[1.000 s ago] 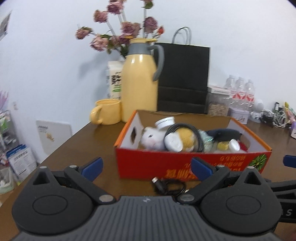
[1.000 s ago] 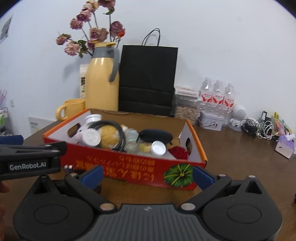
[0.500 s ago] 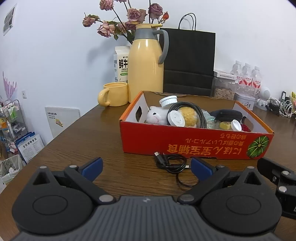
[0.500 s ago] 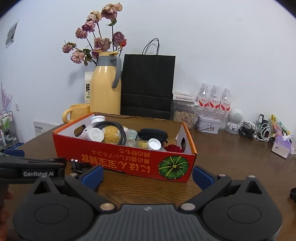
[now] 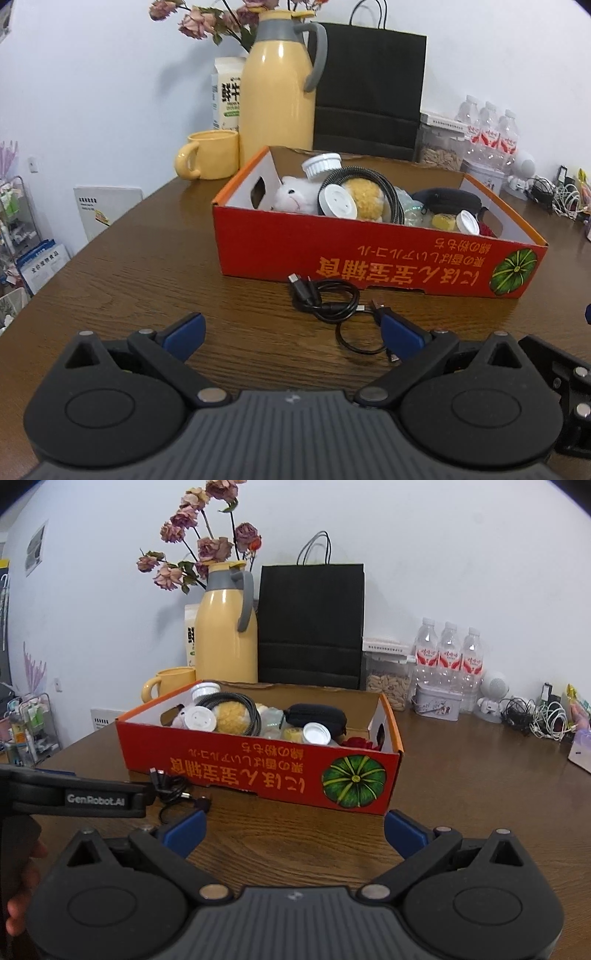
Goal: Organize objects
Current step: 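Grasp the black USB cable with the left gripper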
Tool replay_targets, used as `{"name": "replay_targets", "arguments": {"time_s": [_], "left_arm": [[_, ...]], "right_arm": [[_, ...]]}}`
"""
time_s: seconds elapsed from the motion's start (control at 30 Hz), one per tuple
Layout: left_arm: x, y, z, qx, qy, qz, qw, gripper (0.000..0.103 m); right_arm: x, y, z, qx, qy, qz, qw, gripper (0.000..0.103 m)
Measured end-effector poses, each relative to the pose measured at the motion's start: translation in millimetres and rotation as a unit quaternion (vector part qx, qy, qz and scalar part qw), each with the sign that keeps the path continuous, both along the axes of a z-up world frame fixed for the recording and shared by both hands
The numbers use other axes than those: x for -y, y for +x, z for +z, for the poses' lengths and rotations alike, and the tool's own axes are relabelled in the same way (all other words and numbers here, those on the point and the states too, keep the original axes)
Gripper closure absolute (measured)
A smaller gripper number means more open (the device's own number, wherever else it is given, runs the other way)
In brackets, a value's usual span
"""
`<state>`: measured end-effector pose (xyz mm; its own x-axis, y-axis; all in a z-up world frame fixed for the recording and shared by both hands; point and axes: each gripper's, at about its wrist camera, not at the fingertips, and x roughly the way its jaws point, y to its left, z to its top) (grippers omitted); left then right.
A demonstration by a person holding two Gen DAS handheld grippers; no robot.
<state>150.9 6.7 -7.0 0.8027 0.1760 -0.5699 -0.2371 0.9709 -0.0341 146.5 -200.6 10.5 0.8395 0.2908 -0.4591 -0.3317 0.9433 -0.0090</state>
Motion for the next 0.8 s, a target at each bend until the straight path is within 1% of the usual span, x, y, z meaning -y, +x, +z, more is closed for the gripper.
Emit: {"name": "replay_targets", "arguments": {"time_s": [0.23, 0.4, 0.5, 0.63, 0.8], "left_arm": [[-4, 16, -4, -0.004, -0.011, -0.016, 0.9998, 0.000], [-9, 34, -6, -0.005, -0.018, -0.019, 0.9997, 0.000], [-9, 44, -6, -0.006, -0.017, -0.029, 0.9994, 0.000], [-9, 57, -10, -0.023, -0.010, -0.036, 0.9991, 0.000], [-12, 66, -16, -0.032, -0.017, -0.044, 0.9984, 0.001]], "right_arm": [[7, 15, -6, -0.023, 0.016, -0.006, 1.000, 0.000], [7, 25, -11, -0.040, 0.018, -0.004, 0.999, 0.000], [6, 30, -13, -0.049, 0.020, -0.003, 0.999, 0.000], [6, 39, -14, -0.060, 0.023, -0.003, 0.998, 0.000], [7, 45, -18, -0.071, 0.029, -0.006, 0.997, 0.000]]}}
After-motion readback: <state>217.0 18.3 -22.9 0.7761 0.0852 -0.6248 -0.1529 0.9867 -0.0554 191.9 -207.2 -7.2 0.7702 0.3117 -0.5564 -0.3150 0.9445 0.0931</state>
